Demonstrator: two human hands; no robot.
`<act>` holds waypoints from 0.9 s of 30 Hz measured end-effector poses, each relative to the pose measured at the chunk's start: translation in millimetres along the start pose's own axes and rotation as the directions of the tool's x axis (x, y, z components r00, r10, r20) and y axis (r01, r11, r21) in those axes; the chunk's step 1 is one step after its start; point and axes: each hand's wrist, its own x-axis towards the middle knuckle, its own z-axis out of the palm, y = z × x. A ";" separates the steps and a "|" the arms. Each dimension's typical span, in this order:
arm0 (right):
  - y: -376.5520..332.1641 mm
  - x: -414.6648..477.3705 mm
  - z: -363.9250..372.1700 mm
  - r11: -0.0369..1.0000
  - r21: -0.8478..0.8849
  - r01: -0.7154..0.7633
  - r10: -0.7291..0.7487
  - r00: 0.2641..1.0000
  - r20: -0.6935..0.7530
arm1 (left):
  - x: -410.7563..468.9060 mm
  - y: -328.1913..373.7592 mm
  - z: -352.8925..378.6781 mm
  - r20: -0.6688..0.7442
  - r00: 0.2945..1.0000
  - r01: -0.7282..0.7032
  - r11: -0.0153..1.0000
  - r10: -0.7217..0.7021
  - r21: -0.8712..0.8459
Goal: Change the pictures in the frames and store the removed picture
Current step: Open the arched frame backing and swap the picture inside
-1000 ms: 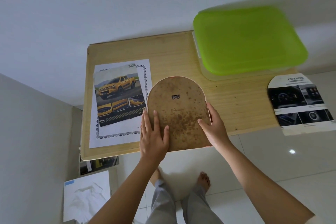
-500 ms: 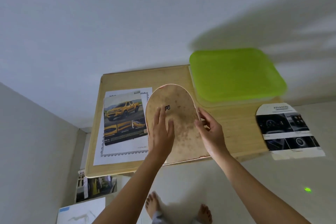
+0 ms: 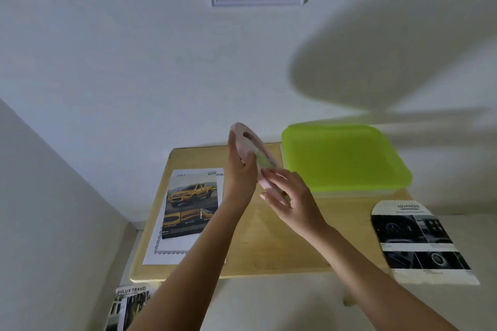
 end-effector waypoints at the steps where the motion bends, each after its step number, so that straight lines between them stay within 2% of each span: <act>1: -3.7 1.3 1.8 0.996 0.081 -0.039 0.035 0.998 0.048 | 0.6 -2.5 -5.4 -0.040 0.999 0.021 1.000 -0.021 -0.016; 4: -13.6 9.1 5.5 0.954 0.215 -0.212 0.176 0.969 0.173 | 0.3 -7.8 -25.7 -0.125 0.990 0.052 0.996 -0.061 -0.073; 7: -18.9 30.2 8.0 0.917 0.289 -0.276 0.234 0.957 0.174 | 6.0 -6.3 -53.9 -0.172 0.982 0.050 0.988 -0.075 -0.144; 10: -13.9 64.1 16.9 0.936 0.220 -0.276 0.254 0.959 0.122 | 25.3 -5.4 -91.8 -0.234 0.971 0.006 0.988 -0.042 -0.153; 12: -7.0 89.9 29.6 0.950 0.104 -0.295 0.285 0.953 0.103 | 44.2 -5.0 -121.3 -0.276 0.961 -0.042 0.987 -0.003 -0.157; 14: -6.8 117.2 46.7 0.934 0.027 -0.355 0.350 0.930 0.111 | 66.9 -1.6 -152.1 -0.283 0.959 -0.071 0.979 0.015 -0.190; 15: -11.4 131.4 56.3 0.913 0.047 -0.404 0.396 0.909 0.130 | 79.1 0.8 -167.9 -0.273 0.962 -0.082 0.973 0.021 -0.214; 17: -26.8 160.4 76.6 0.826 0.244 -0.507 0.463 0.859 0.217 | 103.0 8.3 -198.3 -0.237 0.970 -0.110 0.967 0.054 -0.231; 19: -41.6 188.0 96.2 0.693 0.467 -0.549 0.449 0.836 0.316 | 125.9 19.2 -224.7 -0.188 0.975 -0.162 0.958 0.119 -0.236; 20: -49.1 200.4 104.7 0.653 0.525 -0.546 0.437 0.837 0.328 | 137.7 24.0 -236.2 -0.165 0.976 -0.182 0.953 0.144 -0.240; 22: -63.6 221.7 118.7 0.652 0.575 -0.495 0.430 0.865 0.258 | 159.8 31.7 -256.3 -0.113 0.975 -0.211 0.948 0.189 -0.238; 24: -78.5 238.0 126.9 0.675 0.613 -0.410 0.431 0.894 0.123 | 175.5 36.9 -270.7 -0.051 0.965 -0.262 0.945 0.257 -0.194; 27: -97.7 261.8 128.9 0.725 0.611 -0.317 0.441 0.895 -0.059 | 189.6 43.5 -280.9 0.047 0.931 -0.348 0.920 0.362 -0.180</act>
